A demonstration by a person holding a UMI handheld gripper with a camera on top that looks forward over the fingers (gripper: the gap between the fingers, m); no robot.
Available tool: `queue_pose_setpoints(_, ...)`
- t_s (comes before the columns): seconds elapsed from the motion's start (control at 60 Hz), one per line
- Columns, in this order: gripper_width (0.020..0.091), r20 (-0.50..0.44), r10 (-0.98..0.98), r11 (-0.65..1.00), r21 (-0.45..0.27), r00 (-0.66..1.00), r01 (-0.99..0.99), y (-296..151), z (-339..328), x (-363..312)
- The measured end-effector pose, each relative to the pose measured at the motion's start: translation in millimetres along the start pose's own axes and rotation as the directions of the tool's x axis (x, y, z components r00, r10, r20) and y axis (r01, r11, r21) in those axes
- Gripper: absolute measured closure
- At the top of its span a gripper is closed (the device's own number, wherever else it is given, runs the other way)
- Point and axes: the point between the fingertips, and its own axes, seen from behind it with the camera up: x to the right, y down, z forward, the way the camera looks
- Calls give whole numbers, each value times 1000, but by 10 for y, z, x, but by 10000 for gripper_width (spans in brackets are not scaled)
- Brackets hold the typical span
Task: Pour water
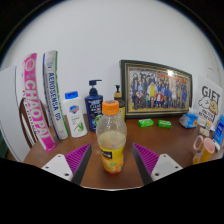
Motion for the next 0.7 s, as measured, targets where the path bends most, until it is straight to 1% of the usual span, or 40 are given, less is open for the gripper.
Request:
queue_pose_setpoints(0.067, 295, -7, 12, 1000, 10, 1000, -12, 42, 236, -24)
queue_pose_setpoints(0.133, 394, -6, 4, 1000, 23, 1000, -4, 72, 399, -39)
queue_pose_setpoints(0.2, 535, -6, -8, 1000, 25, 1000, 9, 115, 503, -46)
queue_pose_setpoints(0.25, 671, -31, -33, 999, 40, 999, 34, 99, 530, 25)
queue_pose_setpoints(0.283, 675, -23, -33, 998, 46, 999, 34, 96, 539, -4)
queue_pose_setpoints(0.317, 723, -15, -33, 998, 46, 999, 34, 91, 538, -9)
queue_pose_setpoints(0.333, 722, -15, -32, 999, 43, 999, 33, 98, 533, -2)
queue_pose_setpoints(0.367, 781, -9, -27, 999, 38, 1000, 27, 103, 517, 2)
queue_pose_setpoints(0.4, 817, -8, -18, 999, 33, 1000, 18, 96, 488, 14)
queue_pose_setpoints(0.417, 819, -10, -14, 999, 33, 1000, 14, 85, 470, 22)
queue_pose_setpoints(0.433, 849, -10, -12, 999, 33, 1000, 13, 70, 450, 15)
queue_pose_setpoints(0.5, 855, -4, -20, 999, 40, 1000, 20, -22, 327, 42)
queue_pose_setpoints(0.583, 856, 40, 19, 998, 52, 999, -21, -217, 128, 25)
queue_pose_setpoints(0.65, 855, 100, 108, 991, 63, 989, -114, -421, -63, 47)
queue_pose_setpoints(0.7, 856, 161, 220, 971, 58, 962, -232, -598, -214, 64)
